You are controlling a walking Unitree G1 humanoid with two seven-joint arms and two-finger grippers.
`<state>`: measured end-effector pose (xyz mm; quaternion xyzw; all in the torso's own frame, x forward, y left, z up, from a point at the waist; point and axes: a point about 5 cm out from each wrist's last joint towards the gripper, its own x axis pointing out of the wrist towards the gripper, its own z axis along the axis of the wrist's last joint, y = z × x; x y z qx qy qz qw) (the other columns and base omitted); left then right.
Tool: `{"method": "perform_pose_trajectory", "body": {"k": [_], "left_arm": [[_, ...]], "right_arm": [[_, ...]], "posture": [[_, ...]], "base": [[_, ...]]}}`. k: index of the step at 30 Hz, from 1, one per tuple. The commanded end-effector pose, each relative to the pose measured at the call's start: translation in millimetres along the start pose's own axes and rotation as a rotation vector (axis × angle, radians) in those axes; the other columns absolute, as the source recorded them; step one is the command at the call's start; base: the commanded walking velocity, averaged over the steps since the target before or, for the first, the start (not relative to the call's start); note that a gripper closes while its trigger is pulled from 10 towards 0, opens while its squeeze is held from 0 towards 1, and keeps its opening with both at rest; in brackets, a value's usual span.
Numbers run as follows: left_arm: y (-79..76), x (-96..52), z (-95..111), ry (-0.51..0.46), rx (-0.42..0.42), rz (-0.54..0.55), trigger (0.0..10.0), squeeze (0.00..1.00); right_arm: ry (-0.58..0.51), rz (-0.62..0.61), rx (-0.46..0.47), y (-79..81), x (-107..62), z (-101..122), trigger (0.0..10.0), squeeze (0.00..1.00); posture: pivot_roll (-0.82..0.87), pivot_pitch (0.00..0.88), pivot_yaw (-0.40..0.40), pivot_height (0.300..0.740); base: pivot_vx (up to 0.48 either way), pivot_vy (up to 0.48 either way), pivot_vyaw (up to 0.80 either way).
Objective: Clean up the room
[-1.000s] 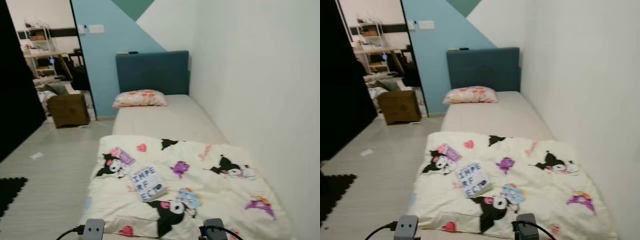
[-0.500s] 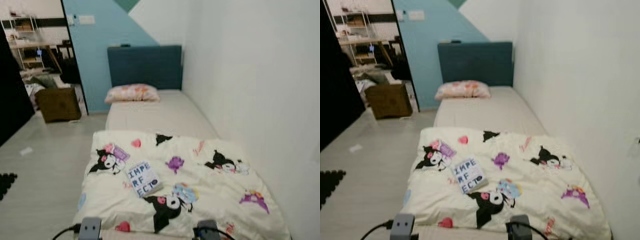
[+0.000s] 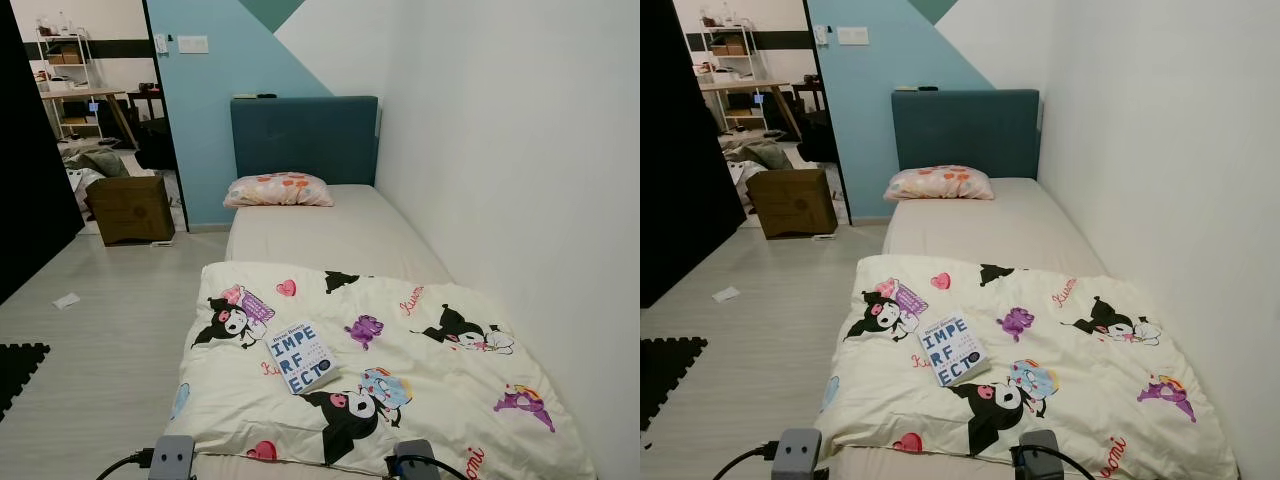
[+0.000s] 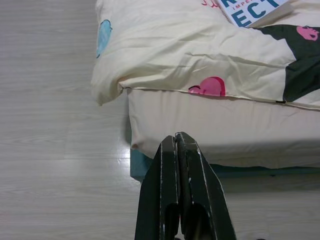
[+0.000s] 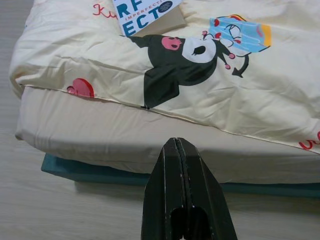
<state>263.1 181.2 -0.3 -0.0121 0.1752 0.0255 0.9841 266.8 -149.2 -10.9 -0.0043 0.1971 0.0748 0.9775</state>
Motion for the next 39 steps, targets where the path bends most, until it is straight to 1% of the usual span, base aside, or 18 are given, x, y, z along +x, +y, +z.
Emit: {"method": "perform_pose_trajectory", "body": {"k": [1,5,10,25,39], "left_arm": [[-1.2,-3.4,-3.9,0.0,-0.008,0.0,10.0,0.0],[-2.2,-3.8,-3.2,-0.007,-0.022,-0.007,10.0,0.0],[-0.4,-3.1,-1.7,-0.011,-0.03,-0.005,10.0,0.0],[0.0,-2.1,1.2,-0.021,-0.053,0.0,10.0,0.0],[1.7,-5.4,2.1,-0.055,-0.031,0.012,10.0,0.0]], "right_arm": [[0.014,0.007,0.009,2.2,-1.9,-4.9,10.0,0.0],[0.011,0.011,0.008,3.3,-0.4,-2.9,10.0,0.0],[0.012,0.019,0.006,5.6,0.7,-2.0,10.0,0.0],[0.009,0.023,0.002,5.3,2.8,1.1,10.0,0.0],[0.009,0.027,-0.002,6.5,2.4,0.3,10.0,0.0]], "posture": [[-0.01,0.093,0.021,0.74],[-0.01,0.094,0.019,0.74],[-0.01,0.094,0.017,0.74],[-0.01,0.091,0.016,0.74],[0.0,0.09,0.009,0.74]], "base": [[0.0,0.0,0.0],[0.0,0.0,0.0],[0.269,0.0,0.0],[0.31,0.0,0.0],[0.0,0.0,0.0]]}}
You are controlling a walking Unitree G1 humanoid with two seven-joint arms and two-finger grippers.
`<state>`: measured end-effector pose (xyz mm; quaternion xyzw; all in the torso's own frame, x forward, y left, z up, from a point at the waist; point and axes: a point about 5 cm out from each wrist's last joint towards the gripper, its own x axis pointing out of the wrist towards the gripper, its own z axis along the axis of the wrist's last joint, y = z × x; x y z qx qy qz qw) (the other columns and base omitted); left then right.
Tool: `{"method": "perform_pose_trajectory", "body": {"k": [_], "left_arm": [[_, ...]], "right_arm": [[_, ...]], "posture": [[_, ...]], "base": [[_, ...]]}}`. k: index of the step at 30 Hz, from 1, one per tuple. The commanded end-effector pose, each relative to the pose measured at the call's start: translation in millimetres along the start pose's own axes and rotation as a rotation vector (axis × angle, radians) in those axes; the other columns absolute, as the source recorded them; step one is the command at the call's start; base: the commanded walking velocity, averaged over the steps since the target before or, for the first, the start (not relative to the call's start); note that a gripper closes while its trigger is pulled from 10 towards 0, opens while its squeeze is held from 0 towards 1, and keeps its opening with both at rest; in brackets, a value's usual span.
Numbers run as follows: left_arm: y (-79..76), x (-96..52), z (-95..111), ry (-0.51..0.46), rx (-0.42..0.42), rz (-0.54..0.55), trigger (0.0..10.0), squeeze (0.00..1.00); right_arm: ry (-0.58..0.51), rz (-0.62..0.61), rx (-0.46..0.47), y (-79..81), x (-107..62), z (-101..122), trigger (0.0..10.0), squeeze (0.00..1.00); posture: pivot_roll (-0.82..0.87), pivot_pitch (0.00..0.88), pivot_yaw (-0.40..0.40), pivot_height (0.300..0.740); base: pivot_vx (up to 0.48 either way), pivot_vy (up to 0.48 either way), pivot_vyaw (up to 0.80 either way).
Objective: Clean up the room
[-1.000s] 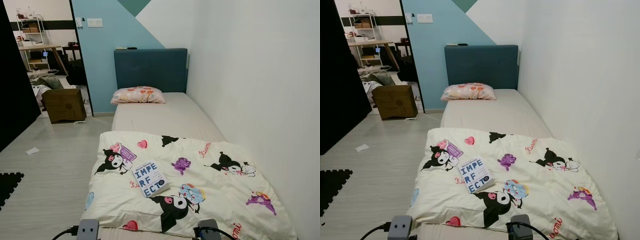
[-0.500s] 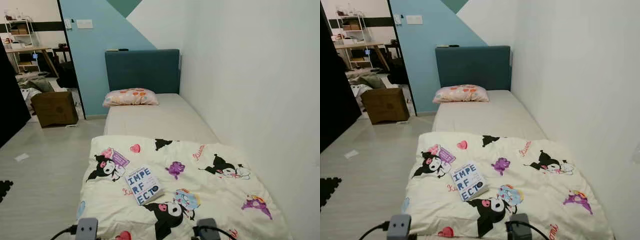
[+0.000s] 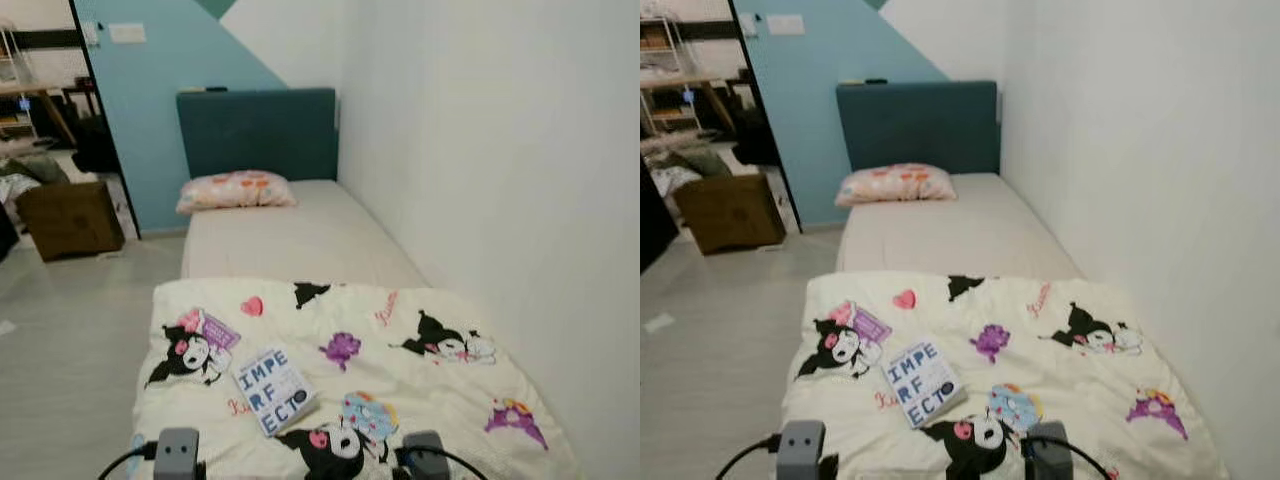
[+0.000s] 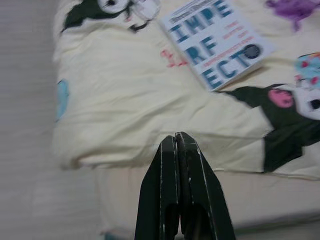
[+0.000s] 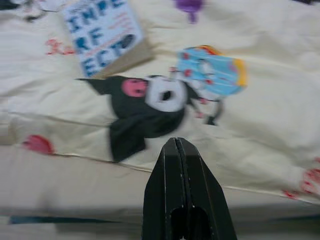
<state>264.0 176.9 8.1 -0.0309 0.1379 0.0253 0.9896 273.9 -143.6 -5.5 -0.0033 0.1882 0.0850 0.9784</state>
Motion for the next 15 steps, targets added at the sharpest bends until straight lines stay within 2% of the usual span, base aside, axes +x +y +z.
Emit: {"method": "perform_pose_trajectory", "body": {"k": [1,11,15], "left_arm": [[6.6,-3.7,-5.4,0.019,0.009,0.023,10.0,0.0],[7.1,-3.6,-4.0,0.003,0.019,0.045,10.0,0.0],[2.7,-3.2,-6.4,0.018,0.032,0.03,10.0,0.0]], "right_arm": [[0.027,0.008,0.001,2.1,-2.8,-7.5,10.0,0.0],[0.022,0.012,-0.001,2.7,-2.2,-6.4,10.0,0.0],[0.022,0.013,0.002,3.4,-2.2,-6.4,10.0,0.0]], "posture": [[0.0,0.09,0.009,0.74],[0.0,0.081,0.012,0.74],[0.0,0.077,0.017,0.74]], "base": [[0.0,0.0,0.0],[0.0,0.0,0.0],[0.0,0.0,0.0]]}}
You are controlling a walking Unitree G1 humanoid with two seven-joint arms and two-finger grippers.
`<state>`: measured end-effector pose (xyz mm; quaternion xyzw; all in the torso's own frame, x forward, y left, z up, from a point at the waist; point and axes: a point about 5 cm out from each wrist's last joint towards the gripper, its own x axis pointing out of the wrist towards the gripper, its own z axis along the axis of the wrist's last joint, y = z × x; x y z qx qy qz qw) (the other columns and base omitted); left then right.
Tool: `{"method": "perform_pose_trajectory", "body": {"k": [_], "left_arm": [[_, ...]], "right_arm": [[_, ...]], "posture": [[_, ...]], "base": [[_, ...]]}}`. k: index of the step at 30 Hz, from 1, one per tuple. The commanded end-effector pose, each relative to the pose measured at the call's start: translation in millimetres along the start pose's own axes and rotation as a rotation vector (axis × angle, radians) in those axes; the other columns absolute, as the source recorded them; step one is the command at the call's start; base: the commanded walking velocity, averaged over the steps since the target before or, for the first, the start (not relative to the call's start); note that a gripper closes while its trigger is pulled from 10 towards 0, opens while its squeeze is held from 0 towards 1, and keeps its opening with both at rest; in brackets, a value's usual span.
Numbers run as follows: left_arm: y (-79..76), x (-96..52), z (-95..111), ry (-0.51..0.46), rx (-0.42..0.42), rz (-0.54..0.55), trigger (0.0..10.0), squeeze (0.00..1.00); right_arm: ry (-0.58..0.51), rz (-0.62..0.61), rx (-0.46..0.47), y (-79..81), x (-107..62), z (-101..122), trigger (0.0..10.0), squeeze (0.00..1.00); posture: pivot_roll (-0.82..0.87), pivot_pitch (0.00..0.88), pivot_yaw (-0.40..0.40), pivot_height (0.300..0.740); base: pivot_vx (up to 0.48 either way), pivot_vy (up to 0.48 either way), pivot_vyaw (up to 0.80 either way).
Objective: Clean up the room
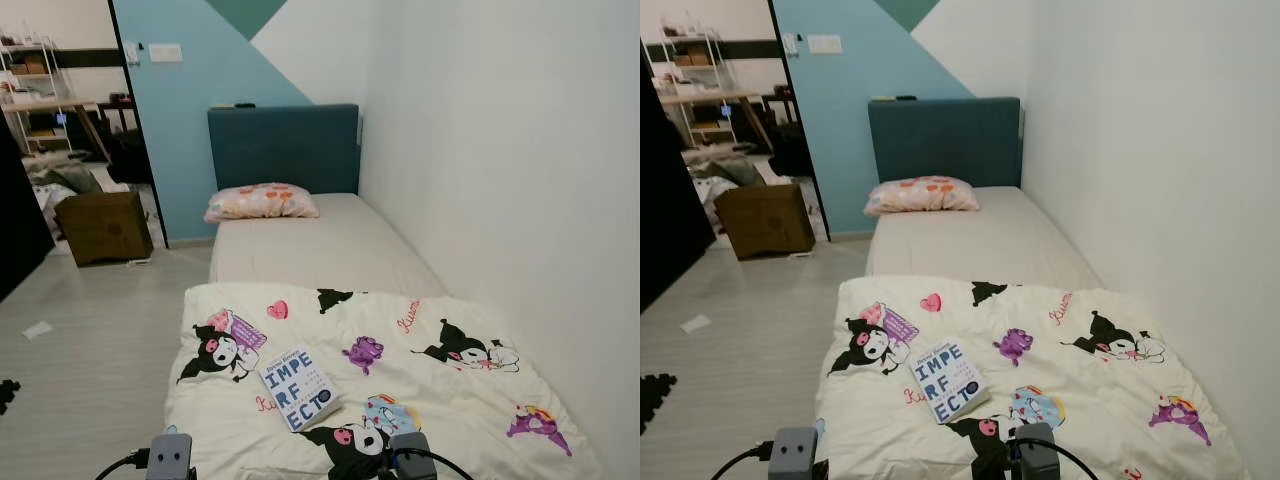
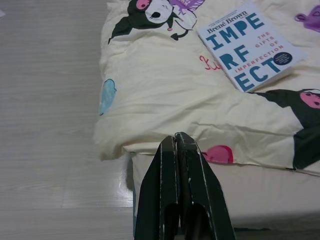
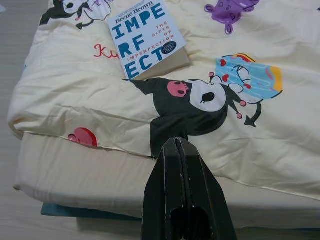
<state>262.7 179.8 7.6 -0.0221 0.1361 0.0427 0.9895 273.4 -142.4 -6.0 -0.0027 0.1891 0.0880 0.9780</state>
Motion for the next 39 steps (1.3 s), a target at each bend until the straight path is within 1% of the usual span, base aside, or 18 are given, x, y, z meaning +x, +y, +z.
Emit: {"method": "perform_pose_trajectory", "body": {"k": [1,3,7,11,19,21,35,39], "left_arm": [[-0.3,-2.2,-6,0.023,0.02,-0.007,10.0,0.0],[-3.4,-2.7,-8,0.037,0.025,-0.023,10.0,0.0],[-4.4,-2.9,-9,0.04,0.029,-0.028,10.0,0.0],[-4.5,-3.3,-9,0.038,0.041,-0.031,10.0,0.0],[-2.0,-2.5,-6,0.018,0.036,-0.021,10.0,0.0],[-1.8,-1.1,-4,0.016,0.047,-0.025,10.0,0.0],[-1.7,1.6,0,-0.001,0.066,-0.024,10.0,0.0],[-1.3,2.4,1,0.001,0.047,-0.022,10.0,0.0]], "right_arm": [[0.02,0.007,0.002,2.2,-2.0,-6,10.0,0.0],[0.018,0.013,-0.012,2.6,-1.8,-5,10.0,0.0],[0.016,0.033,-0.039,3.3,-0.7,-3,10.0,0.0],[0.008,0.041,-0.051,3.5,0.6,-1,10.0,0.0],[-0.003,0.03,-0.048,2.5,0.0,0,10.0,0.0],[-0.001,0.0,-0.014,-0.6,-0.7,-1,10.0,0.0],[0.014,-0.021,-0.007,-1.8,-3.7,-7,10.0,0.0],[0.014,-0.021,-0.003,-1.5,-4.1,-7,10.0,0.0]], "posture": [[0.0,0.077,0.017,0.74],[0.0,0.074,0.017,0.74],[0.0,0.072,0.015,0.74],[0.0,0.067,0.016,0.74],[0.0,0.063,0.018,0.74],[0.0,0.064,0.02,0.74],[-0.01,0.069,0.032,0.74],[-0.01,0.07,0.031,0.74]], "base": [[0.0,0.0,0.0],[0.0,0.0,0.0],[0.0,0.0,0.0],[0.0,0.0,0.79],[0.0,0.0,0.77],[0.0,0.0,0.0],[0.0,0.0,0.0],[0.0,0.0,0.0]]}}
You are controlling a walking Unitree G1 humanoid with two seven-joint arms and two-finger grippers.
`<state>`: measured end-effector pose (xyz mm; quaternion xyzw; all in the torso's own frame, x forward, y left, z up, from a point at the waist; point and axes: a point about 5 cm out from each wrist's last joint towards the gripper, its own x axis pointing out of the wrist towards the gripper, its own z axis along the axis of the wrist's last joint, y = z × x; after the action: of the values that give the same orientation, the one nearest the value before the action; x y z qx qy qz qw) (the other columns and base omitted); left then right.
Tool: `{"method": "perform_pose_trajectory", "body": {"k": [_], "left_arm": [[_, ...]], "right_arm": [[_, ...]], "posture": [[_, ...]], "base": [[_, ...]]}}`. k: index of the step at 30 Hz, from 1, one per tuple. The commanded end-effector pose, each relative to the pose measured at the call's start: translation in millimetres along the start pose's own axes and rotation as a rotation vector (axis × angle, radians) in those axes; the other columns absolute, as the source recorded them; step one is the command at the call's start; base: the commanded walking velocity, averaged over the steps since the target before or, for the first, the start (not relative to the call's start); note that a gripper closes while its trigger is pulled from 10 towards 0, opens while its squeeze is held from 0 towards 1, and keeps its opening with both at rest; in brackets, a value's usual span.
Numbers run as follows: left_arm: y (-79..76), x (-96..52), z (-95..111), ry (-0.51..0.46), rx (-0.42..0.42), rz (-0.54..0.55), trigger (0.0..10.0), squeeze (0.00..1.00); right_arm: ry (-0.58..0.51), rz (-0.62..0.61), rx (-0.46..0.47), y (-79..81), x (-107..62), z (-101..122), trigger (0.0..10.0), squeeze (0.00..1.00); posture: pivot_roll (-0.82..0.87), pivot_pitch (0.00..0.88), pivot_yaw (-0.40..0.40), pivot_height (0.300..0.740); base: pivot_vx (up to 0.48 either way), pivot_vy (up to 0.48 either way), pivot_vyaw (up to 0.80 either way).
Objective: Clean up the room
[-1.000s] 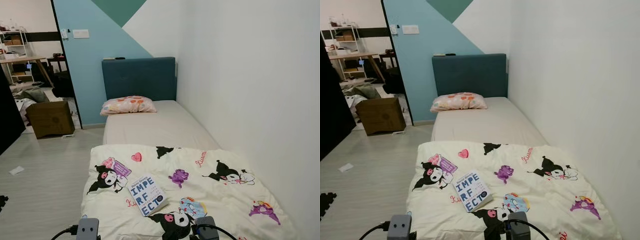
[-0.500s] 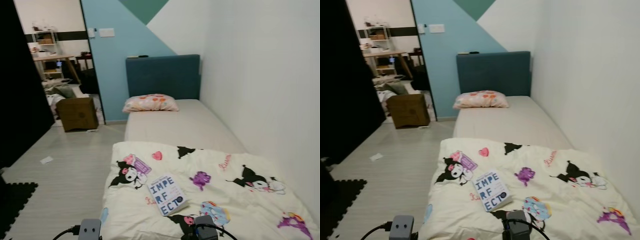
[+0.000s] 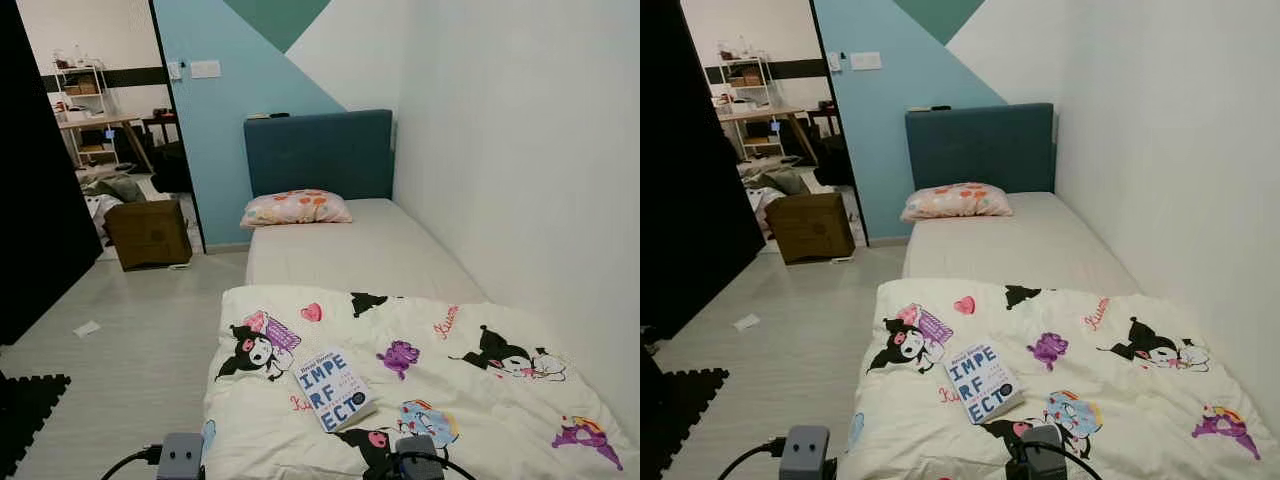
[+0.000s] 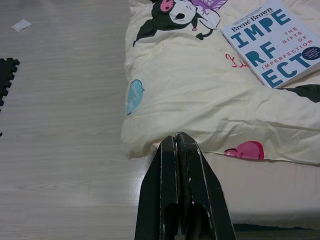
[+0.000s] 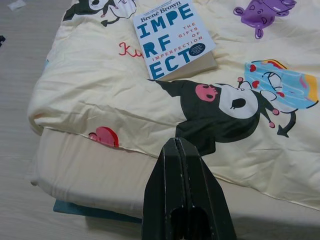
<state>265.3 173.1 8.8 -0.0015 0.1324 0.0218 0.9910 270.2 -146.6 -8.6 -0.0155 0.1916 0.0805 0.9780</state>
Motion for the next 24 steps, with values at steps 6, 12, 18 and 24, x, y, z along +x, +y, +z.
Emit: {"method": "perform_pose_trajectory", "body": {"k": [6,12,18,24], "left_arm": [[9.6,0.9,2.5,-0.006,-0.032,0.025,10.0,0.0],[11.0,0.5,2.8,-0.009,-0.032,0.031,10.0,0.0],[11.0,-2.2,3.0,-0.032,-0.006,0.032,10.0,0.0],[13.4,-3.5,3.3,-0.045,-0.001,0.044,10.0,0.0]], "right_arm": [[0.008,0.002,0.022,2.8,-1.4,-4.1,10.0,0.0],[0.008,0.005,0.021,3.5,-1.2,-3.7,10.0,0.0],[0.011,0.007,0.019,3.7,-1.2,-4.1,10.0,0.0],[0.011,0.005,0.023,3.6,-1.6,-4.8,10.0,0.0]], "posture": [[0.0,0.071,0.027,0.74],[0.0,0.072,0.025,0.74],[0.0,0.073,0.025,0.74],[0.0,0.073,0.027,0.74]], "base": [[0.211,0.0,0.0],[0.451,0.0,0.0],[0.146,0.0,0.0],[0.0,0.0,0.0]]}}
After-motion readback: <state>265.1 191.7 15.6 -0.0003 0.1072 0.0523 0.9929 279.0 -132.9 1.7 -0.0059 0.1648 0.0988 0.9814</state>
